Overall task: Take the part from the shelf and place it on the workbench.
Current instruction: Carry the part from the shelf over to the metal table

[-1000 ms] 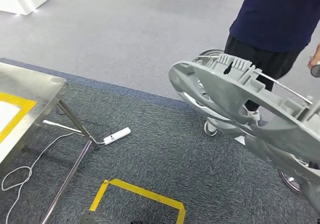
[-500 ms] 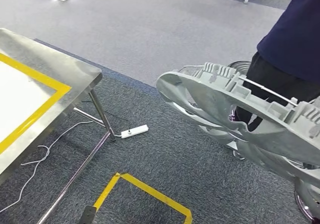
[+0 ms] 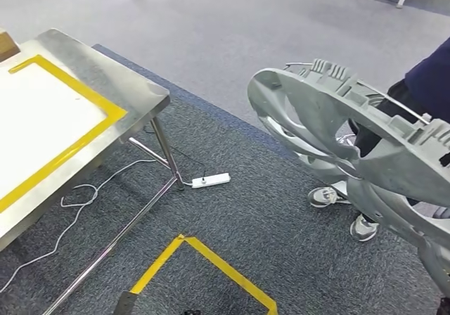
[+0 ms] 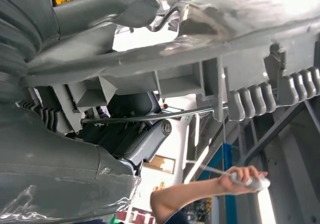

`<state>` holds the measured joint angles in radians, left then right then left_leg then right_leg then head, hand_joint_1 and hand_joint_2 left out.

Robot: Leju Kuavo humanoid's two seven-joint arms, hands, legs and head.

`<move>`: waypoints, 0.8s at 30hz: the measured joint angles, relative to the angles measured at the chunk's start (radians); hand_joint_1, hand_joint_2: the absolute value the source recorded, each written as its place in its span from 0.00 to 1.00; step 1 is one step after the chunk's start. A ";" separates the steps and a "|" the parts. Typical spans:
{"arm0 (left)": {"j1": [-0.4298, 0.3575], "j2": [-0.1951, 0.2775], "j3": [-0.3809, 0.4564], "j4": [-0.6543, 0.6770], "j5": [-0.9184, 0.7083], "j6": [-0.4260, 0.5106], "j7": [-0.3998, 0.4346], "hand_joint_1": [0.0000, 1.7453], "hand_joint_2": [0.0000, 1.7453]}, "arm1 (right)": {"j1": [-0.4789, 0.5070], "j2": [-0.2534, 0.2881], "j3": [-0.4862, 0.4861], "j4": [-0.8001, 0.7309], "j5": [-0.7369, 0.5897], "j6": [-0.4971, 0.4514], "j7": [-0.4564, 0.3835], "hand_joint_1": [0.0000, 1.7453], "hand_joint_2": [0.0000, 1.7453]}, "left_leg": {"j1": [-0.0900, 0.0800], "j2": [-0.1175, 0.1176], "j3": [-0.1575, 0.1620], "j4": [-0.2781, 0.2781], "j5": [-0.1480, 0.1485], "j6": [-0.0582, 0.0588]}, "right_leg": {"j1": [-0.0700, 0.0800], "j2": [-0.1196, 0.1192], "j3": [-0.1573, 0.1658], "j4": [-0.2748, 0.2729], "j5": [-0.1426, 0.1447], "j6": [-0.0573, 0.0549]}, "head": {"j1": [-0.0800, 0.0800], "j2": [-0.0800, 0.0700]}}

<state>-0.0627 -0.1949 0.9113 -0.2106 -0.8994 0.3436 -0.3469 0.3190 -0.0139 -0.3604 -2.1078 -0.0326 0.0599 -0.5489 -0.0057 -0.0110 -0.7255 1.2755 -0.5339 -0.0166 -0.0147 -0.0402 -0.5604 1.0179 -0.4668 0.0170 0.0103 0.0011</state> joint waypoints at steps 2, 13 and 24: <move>-0.008 0.005 0.000 0.000 -0.002 -0.004 -0.006 0.00 1.00 | -0.003 -0.008 0.000 -0.003 0.030 -0.013 0.006 1.00 1.00 | -0.002 0.024 0.065 -0.125 0.070 0.007 | 0.001 -0.019 0.005 0.000 -0.003 0.003 | 0.000 0.000; -0.046 0.021 -0.009 0.000 -0.015 -0.021 -0.022 0.00 1.00 | -0.005 -0.048 0.023 0.000 0.067 -0.034 0.018 1.00 1.00 | -0.002 -0.011 0.133 -0.280 0.110 0.050 | 0.004 0.034 -0.123 0.264 -0.132 0.048 | 0.013 0.000; -0.007 0.045 -0.004 0.000 0.018 -0.017 0.031 0.00 1.00 | -0.060 -0.097 0.079 0.047 0.050 -0.059 0.014 1.00 1.00 | 0.004 -0.096 0.114 -0.260 0.102 0.007 | -0.012 0.092 -0.013 0.007 0.006 0.023 | 0.010 0.000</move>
<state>-0.0698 -0.1496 0.9076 -0.2106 -0.8812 0.3268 -0.3161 0.2591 -0.1107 -0.2818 -2.0612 0.0170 0.0010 -0.5349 -0.0017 -0.1067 -0.6115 1.0155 -0.4314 -0.0093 -0.0269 0.0516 -0.5737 1.0245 -0.4606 0.0398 0.0206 0.0011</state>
